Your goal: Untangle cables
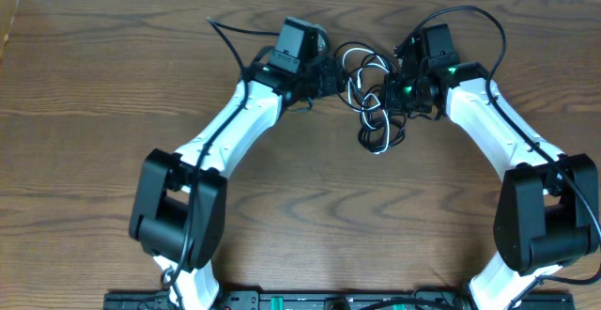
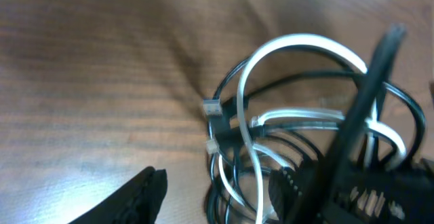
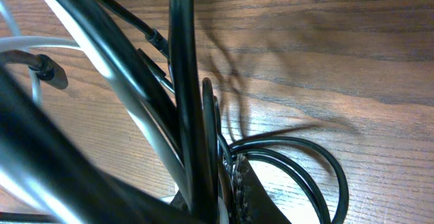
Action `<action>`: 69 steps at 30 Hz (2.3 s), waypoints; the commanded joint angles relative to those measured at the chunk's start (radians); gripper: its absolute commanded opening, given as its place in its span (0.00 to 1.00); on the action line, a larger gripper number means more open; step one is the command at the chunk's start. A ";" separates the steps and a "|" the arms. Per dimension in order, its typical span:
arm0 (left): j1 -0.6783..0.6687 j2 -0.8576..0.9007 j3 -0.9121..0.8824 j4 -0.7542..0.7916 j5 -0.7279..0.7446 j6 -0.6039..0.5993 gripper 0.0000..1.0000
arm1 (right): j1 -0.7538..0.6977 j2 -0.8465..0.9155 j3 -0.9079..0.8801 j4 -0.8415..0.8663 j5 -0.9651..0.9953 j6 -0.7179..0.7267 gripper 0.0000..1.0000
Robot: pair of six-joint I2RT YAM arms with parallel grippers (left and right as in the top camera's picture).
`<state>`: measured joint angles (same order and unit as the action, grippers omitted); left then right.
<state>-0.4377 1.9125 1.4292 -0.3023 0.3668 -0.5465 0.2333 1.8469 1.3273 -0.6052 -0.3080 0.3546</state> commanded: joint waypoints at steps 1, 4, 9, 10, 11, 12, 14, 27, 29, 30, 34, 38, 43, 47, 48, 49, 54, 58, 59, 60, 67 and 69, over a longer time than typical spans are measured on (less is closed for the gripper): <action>-0.026 0.041 -0.003 0.040 -0.066 -0.016 0.51 | 0.007 0.004 -0.001 0.002 -0.020 -0.016 0.01; -0.040 0.061 -0.003 0.051 -0.087 -0.016 0.35 | 0.007 0.004 -0.001 0.002 -0.020 -0.015 0.01; -0.035 0.062 -0.003 0.019 -0.217 -0.015 0.08 | 0.006 0.004 -0.001 -0.006 0.018 0.011 0.01; -0.031 0.058 -0.003 0.015 -0.235 -0.015 0.08 | 0.006 0.004 -0.001 -0.011 0.037 0.026 0.01; -0.026 0.052 -0.003 0.012 -0.244 -0.012 0.08 | 0.004 0.004 -0.001 -0.016 0.054 0.037 0.01; -0.021 0.044 -0.003 0.011 -0.247 -0.004 0.07 | 0.003 0.004 -0.001 -0.018 0.065 0.042 0.01; -0.011 0.020 -0.003 0.004 -0.249 0.022 0.08 | 0.000 0.004 -0.001 -0.022 0.074 0.053 0.01; 0.032 -0.296 -0.003 -0.246 -0.590 0.211 0.08 | -0.058 0.005 -0.001 -0.080 0.205 0.094 0.01; 0.056 -0.354 -0.003 -0.273 -0.597 0.240 0.08 | -0.074 0.005 -0.001 -0.085 0.206 0.094 0.01; 0.070 -0.381 -0.003 -0.282 -0.597 0.245 0.07 | -0.083 0.005 -0.001 -0.087 0.209 0.094 0.01; 0.140 -0.484 -0.003 -0.303 -0.597 0.245 0.08 | -0.121 0.005 -0.001 -0.096 0.235 0.093 0.02; 0.188 -0.552 -0.003 -0.319 -0.596 0.245 0.08 | -0.138 0.005 -0.001 -0.095 0.217 0.023 0.11; 0.192 -0.557 -0.003 -0.349 -0.516 0.243 0.08 | -0.129 0.005 -0.001 -0.089 0.072 -0.125 0.17; 0.192 -0.525 -0.003 -0.356 -0.392 0.243 0.07 | -0.105 0.005 -0.001 -0.087 -0.111 -0.255 0.28; 0.192 -0.517 -0.003 -0.355 -0.364 0.243 0.08 | -0.096 0.005 -0.001 -0.087 -0.151 -0.284 0.32; 0.192 -0.505 -0.003 -0.355 -0.335 0.243 0.08 | -0.086 0.004 0.000 -0.088 -0.183 -0.306 0.38; 0.192 -0.464 -0.003 -0.356 -0.239 0.243 0.07 | -0.044 -0.019 0.001 -0.103 -0.322 -0.387 0.64; 0.190 -0.436 -0.003 -0.357 -0.200 0.243 0.07 | -0.041 -0.071 0.002 -0.125 -0.401 -0.439 0.75; 0.190 -0.430 -0.003 -0.357 -0.185 0.243 0.07 | -0.043 -0.089 0.002 -0.128 -0.404 -0.439 0.76; 0.190 -0.423 -0.003 -0.356 -0.169 0.243 0.07 | -0.046 -0.105 0.002 -0.129 -0.404 -0.438 0.77; 0.187 -0.385 -0.003 -0.356 -0.107 0.242 0.08 | -0.098 -0.194 0.002 -0.133 -0.260 -0.282 0.79; 0.174 -0.371 -0.003 -0.355 -0.105 0.242 0.08 | -0.109 -0.197 0.002 -0.145 -0.141 -0.193 0.78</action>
<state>-0.2504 1.5227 1.4216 -0.6548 0.2279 -0.3134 0.1471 1.6596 1.3285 -0.7395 -0.6014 0.0277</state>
